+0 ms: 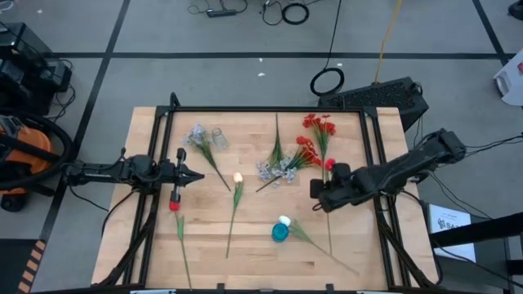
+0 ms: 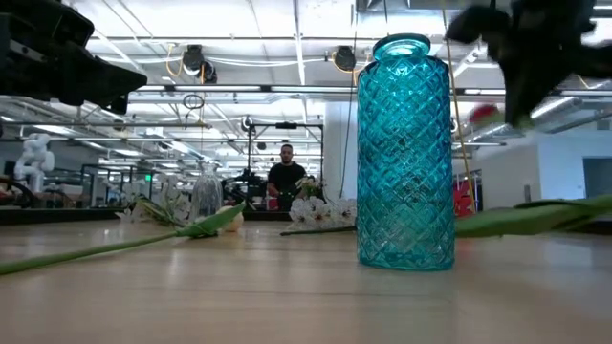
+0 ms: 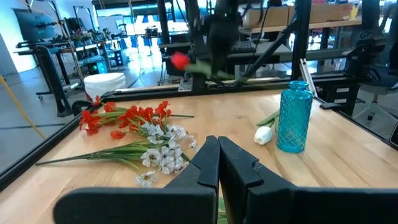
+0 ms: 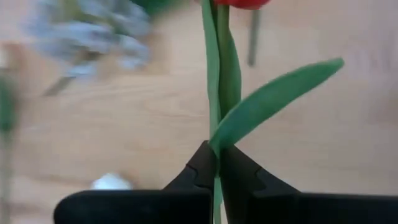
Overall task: Sort flowers into vase by color
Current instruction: Put the right red tulip into the blue vase
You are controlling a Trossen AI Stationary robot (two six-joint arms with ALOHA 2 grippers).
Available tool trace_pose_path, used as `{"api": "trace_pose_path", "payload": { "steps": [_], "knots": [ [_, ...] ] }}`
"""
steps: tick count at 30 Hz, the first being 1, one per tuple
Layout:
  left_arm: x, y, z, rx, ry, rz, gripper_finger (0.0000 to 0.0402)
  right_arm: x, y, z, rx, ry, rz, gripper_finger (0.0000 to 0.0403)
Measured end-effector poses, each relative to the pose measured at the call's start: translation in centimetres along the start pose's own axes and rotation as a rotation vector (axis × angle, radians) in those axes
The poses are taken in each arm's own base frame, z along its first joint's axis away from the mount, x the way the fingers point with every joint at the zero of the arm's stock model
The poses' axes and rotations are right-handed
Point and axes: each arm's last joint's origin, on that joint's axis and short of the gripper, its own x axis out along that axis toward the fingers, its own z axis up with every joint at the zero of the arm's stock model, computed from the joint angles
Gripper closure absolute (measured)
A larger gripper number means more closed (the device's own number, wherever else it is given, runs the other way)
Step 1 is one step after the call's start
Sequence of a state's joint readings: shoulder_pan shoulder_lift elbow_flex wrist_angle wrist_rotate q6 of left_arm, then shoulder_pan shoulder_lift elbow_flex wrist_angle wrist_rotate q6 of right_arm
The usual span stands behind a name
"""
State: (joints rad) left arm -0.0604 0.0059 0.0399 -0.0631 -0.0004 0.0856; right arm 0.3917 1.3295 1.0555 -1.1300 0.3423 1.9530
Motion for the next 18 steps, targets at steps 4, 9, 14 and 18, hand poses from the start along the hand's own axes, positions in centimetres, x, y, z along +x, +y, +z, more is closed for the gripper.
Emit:
{"api": "trace_pose_path", "payload": {
  "steps": [4, 9, 14, 18],
  "knots": [
    [0.0, 0.0, 0.0, 0.0, 0.0, 0.001, 0.0395, -4.4, 1.1, 1.2, -0.187, -0.144, 0.175, 0.04],
    [0.0, 0.0, 0.0, 0.0, -0.001, 0.001, 0.0395, -8.1, 3.1, 1.9, -0.453, -0.427, 0.382, 0.0401],
    [0.0, 0.0, 0.0, 0.0, -0.001, 0.001, 0.0395, -9.5, 5.3, 1.7, -0.607, -0.589, 0.511, 0.04],
    [0.0, 0.0, 0.0, 0.0, -0.002, 0.001, 0.0395, -9.6, 6.7, 0.7, -0.688, -0.668, 0.592, 0.0399]
  ]
}}
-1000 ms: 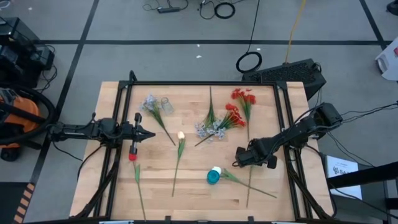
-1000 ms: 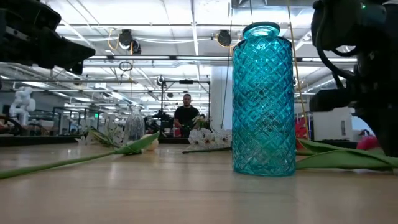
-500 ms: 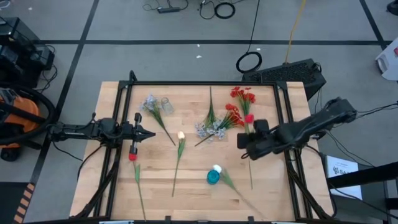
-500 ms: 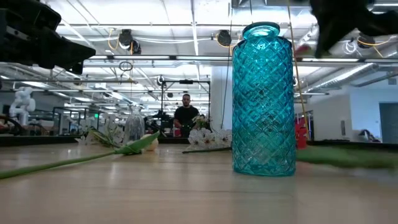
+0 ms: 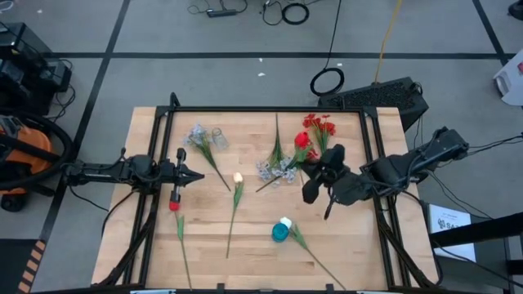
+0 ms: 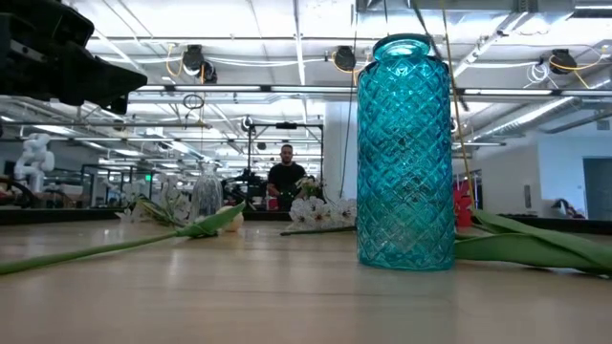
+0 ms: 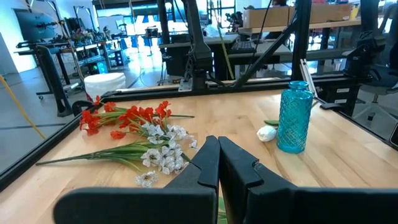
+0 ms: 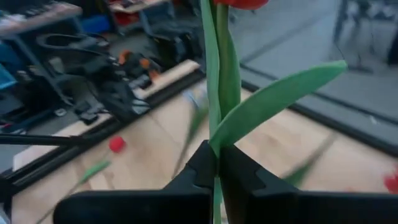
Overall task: Sort flowers into vase by color
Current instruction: Put the right red tulip into the blue vase
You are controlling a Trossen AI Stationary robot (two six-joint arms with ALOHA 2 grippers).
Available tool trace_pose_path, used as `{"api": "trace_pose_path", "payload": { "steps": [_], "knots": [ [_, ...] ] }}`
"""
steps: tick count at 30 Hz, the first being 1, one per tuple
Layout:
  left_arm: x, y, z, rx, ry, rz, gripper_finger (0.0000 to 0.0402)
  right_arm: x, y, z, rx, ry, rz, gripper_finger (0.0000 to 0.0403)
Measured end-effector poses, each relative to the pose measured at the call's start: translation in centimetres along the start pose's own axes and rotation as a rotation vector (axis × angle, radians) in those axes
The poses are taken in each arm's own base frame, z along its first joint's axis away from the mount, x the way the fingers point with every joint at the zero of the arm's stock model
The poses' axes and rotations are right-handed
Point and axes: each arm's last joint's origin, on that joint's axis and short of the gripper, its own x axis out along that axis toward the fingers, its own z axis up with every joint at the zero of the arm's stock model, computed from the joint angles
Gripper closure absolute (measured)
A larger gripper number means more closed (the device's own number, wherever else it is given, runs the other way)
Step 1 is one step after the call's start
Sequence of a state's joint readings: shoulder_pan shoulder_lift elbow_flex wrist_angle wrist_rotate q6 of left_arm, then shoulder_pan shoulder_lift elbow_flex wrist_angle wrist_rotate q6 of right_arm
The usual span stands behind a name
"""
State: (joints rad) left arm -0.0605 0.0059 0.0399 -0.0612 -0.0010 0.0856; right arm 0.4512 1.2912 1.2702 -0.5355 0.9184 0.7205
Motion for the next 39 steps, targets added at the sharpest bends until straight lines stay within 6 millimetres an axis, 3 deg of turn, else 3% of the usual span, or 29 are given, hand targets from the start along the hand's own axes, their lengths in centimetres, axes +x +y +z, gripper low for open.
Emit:
{"api": "trace_pose_path", "payload": {
  "steps": [8, 18, 29, 39],
  "knots": [
    [0.0, 0.0, 0.0, 0.0, 0.0, 0.0, 0.0395, 0.5, 2.2, -2.4, 0.013, -0.101, 0.232, 0.0401],
    [0.0, 0.0, 0.0, 0.0, 0.0, 0.0, 0.0395, 0.7, 2.1, -4.8, 0.072, -0.181, 0.327, 0.0401],
    [0.0, 0.0, 0.0, 0.0, 0.0, 0.0, 0.0395, 0.2, 2.6, -3.9, 0.113, -0.235, 0.423, 0.0401],
    [0.0, 0.0, 0.0, 0.0, 0.0, 0.0, 0.0395, -1.0, 3.2, -4.6, 0.118, -0.21, 0.463, 0.0401]
  ]
}}
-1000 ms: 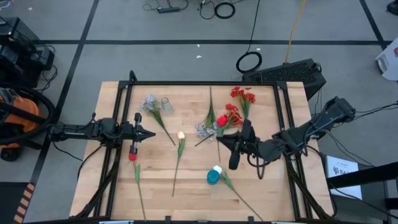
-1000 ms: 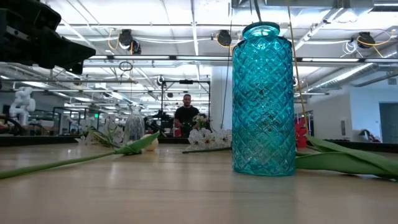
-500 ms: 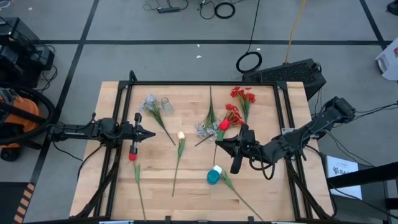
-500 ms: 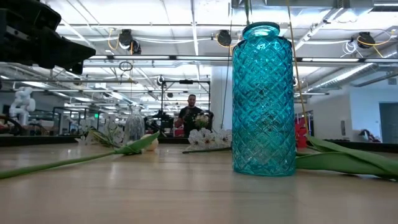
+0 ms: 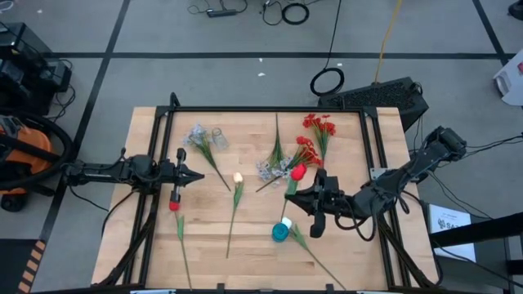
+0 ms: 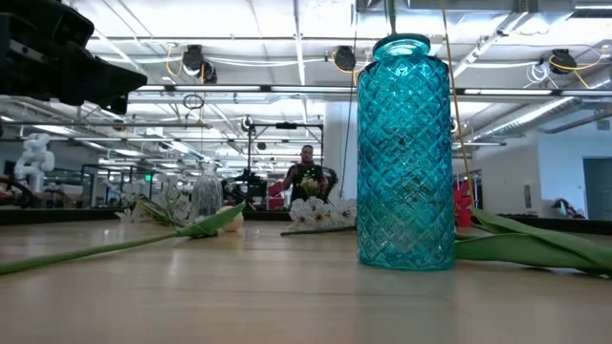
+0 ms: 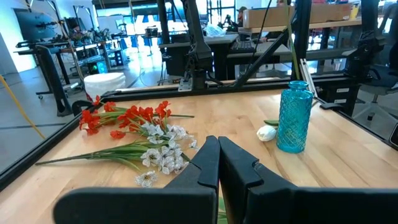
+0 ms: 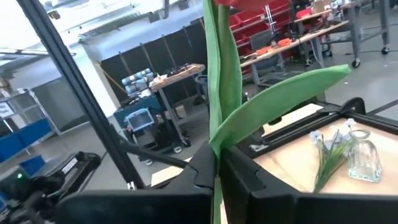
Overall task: Sort flowers into vase by color
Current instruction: Put the right red tulip into the blue vase
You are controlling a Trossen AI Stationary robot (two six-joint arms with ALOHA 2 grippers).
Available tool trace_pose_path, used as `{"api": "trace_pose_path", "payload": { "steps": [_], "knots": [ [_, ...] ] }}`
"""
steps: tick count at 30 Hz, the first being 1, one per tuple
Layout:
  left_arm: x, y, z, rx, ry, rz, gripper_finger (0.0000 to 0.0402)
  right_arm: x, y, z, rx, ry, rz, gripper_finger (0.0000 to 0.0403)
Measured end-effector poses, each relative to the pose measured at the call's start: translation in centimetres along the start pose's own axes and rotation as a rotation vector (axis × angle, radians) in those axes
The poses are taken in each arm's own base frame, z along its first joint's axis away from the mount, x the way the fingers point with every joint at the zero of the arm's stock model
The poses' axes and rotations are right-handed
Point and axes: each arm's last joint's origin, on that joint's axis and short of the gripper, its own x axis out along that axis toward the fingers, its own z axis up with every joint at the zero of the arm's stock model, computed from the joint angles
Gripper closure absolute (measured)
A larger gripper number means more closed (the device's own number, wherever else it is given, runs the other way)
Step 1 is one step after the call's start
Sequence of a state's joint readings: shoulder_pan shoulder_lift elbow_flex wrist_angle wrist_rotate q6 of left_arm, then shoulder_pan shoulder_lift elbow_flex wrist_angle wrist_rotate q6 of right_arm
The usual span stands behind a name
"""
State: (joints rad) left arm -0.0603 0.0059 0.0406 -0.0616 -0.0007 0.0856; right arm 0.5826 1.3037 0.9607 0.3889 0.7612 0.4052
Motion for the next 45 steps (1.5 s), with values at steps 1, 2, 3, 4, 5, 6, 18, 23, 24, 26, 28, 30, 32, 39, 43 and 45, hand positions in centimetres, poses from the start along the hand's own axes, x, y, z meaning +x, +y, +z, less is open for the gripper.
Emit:
{"api": "trace_pose_path", "payload": {
  "steps": [1, 2, 3, 4, 5, 6, 18, 23, 24, 26, 28, 30, 32, 39, 43, 45],
  "knots": [
    [0.0, 0.0, 0.0, 0.0, 0.0, 0.0, 0.0395, -0.1, 0.0, -0.1, -0.004, 0.007, 0.0, 0.0401],
    [0.0, 0.0, 0.0, 0.0, 0.0, 0.0, 0.0395, -0.1, 0.1, -0.2, -0.008, 0.014, -0.003, 0.0401],
    [0.0, 0.0, 0.0, 0.0, 0.0, 0.0, 0.0395, -0.2, 0.0, -0.3, -0.007, 0.023, -0.011, 0.0401],
    [0.0, 0.0, 0.0, 0.0, 0.0, 0.0, 0.0395, -0.2, -0.1, -0.5, -0.008, 0.031, -0.026, 0.0401],
    [0.0, 0.0, 0.0, 0.0, 0.0, 0.0, 0.0395, -0.2, -0.2, -0.7, -0.011, 0.044, -0.039, 0.0401],
    [0.0, 0.0, 0.0, 0.0, 0.0, 0.0, 0.0395, -0.1, -0.2, -0.9, -0.011, 0.057, -0.047, 0.0401],
    [0.0, 0.0, 0.0, 0.0, 0.0, 0.0, 0.0395, 1.3, -0.2, -4.2, -0.089, 0.143, -0.069, 0.0393],
    [0.0, 0.0, 0.0, -0.055, -0.001, 0.0, 0.0395, 2.0, -0.2, -6.0, -0.106, 0.186, -0.072, 0.0382],
    [0.0, 0.0, 0.0, -0.082, -0.001, 0.0, 0.0395, 2.0, -0.3, -6.2, -0.11, 0.19, -0.074, 0.038],
    [0.0, 0.0, 0.0, -0.135, -0.001, -0.001, 0.0395, 2.1, -0.2, -6.4, -0.112, 0.197, -0.07, 0.0377],
    [0.0, 0.0, 0.0, -0.191, -0.001, -0.001, 0.0395, 2.0, -0.2, -6.3, -0.109, 0.21, -0.047, 0.0374],
    [0.0, 0.0, 0.0, -0.268, -0.001, -0.001, 0.0395, 2.0, -0.1, -6.3, -0.104, 0.217, -0.029, 0.0371],
    [0.0, 0.0, 0.0, -0.357, -0.001, -0.001, 0.0395, 2.0, -0.1, -6.3, -0.097, 0.22, -0.03, 0.0368],
    [0.0, 0.0, 0.1, -0.613, -0.009, -0.003, 0.0395, 1.9, -0.7, -7.0, -0.058, 0.307, -0.041, 0.034],
    [0.0, 0.1, 0.8, -0.736, -0.077, -0.024, 0.0395, 1.7, -0.7, -6.5, -0.046, 0.306, -0.032, 0.0321],
    [-0.1, 0.1, 1.2, -0.802, -0.123, -0.032, 0.0395, 1.5, -0.7, -6.2, -0.039, 0.319, -0.015, 0.0311]
  ]
}}
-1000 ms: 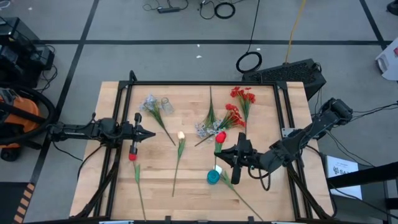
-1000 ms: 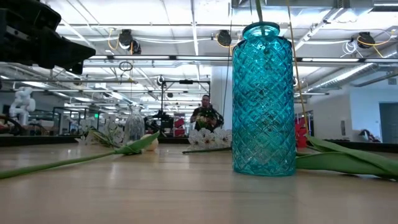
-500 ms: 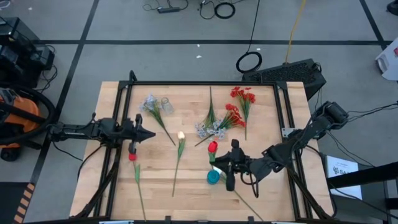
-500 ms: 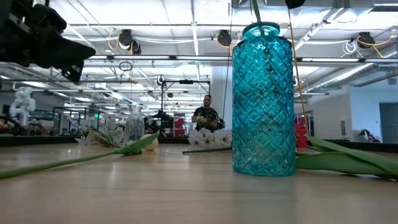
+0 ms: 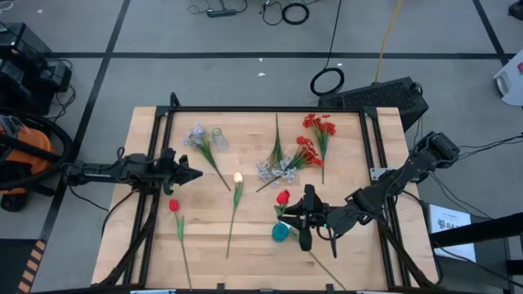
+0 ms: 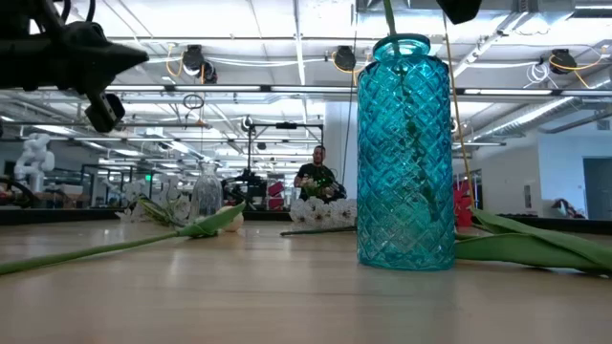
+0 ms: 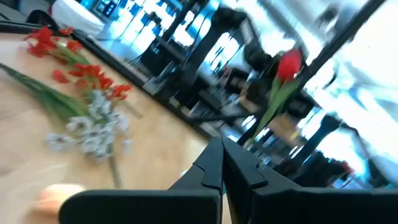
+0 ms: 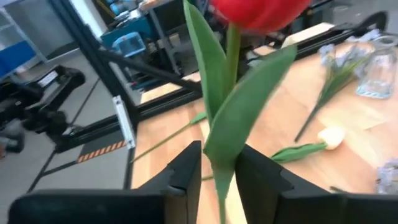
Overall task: Sort flowers into vase by color
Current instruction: Put the right red tulip into the blue vase, then put the left white poppies into the transparent vase
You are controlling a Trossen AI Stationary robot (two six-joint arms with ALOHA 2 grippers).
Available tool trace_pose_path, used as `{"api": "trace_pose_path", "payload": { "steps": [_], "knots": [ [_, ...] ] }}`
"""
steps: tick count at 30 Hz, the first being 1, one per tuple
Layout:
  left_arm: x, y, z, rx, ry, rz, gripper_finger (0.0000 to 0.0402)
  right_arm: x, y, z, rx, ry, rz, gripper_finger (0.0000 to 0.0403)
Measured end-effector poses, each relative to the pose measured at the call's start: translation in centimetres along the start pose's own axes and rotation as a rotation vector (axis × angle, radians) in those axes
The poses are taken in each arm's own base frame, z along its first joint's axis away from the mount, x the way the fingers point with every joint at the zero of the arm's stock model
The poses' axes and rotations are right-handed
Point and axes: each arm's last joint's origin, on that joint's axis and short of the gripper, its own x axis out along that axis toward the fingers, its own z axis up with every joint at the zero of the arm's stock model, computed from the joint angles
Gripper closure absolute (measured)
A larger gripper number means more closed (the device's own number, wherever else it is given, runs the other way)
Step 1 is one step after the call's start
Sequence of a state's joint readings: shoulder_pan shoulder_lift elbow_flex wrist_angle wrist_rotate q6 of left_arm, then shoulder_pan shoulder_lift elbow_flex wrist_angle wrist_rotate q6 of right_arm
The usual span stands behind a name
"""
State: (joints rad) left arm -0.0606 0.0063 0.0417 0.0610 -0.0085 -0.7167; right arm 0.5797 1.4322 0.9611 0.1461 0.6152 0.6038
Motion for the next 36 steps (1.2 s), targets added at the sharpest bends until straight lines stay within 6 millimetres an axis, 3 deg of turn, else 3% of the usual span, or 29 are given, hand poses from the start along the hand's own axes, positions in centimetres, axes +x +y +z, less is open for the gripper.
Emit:
{"api": "trace_pose_path", "payload": {
  "steps": [8, 15, 19, 25, 28, 32, 36],
  "knots": [
    [0.0, -0.3, 0.8, -0.096, -0.115, 0.031, 0.0396, -2.3, -0.8, 1.3, -0.012, 0.128, 0.081, 0.0277],
    [0.6, -1.3, 2.5, -0.11, -0.169, 0.145, 0.04, -6.3, -3.4, 2.4, -0.041, 0.275, -0.027, 0.0276],
    [1.6, -1.9, 3.6, -0.127, -0.184, 0.301, 0.04, -8.6, -5.4, 2.6, 0.012, 0.391, -0.123, 0.0294],
    [3.9, -2.0, 4.4, -0.297, -0.159, 0.579, 0.0401, -10.4, -8.7, 2.3, 0.137, 0.529, -0.388, 0.0369],
    [4.7, -1.6, 4.3, -0.432, -0.091, 0.792, 0.0401, -10.6, -9.9, 2.4, 0.153, 0.554, -0.488, 0.0397],
    [5.2, -0.1, 4.0, -0.633, 0.007, 1.064, 0.0401, -10.3, -11.0, 2.8, 0.175, 0.541, -0.56, 0.0391],
    [6.2, 1.6, 3.7, -0.651, -0.019, 1.174, 0.04, -9.8, -11.9, 3.2, 0.206, 0.521, -0.607, 0.0397]
  ]
}}
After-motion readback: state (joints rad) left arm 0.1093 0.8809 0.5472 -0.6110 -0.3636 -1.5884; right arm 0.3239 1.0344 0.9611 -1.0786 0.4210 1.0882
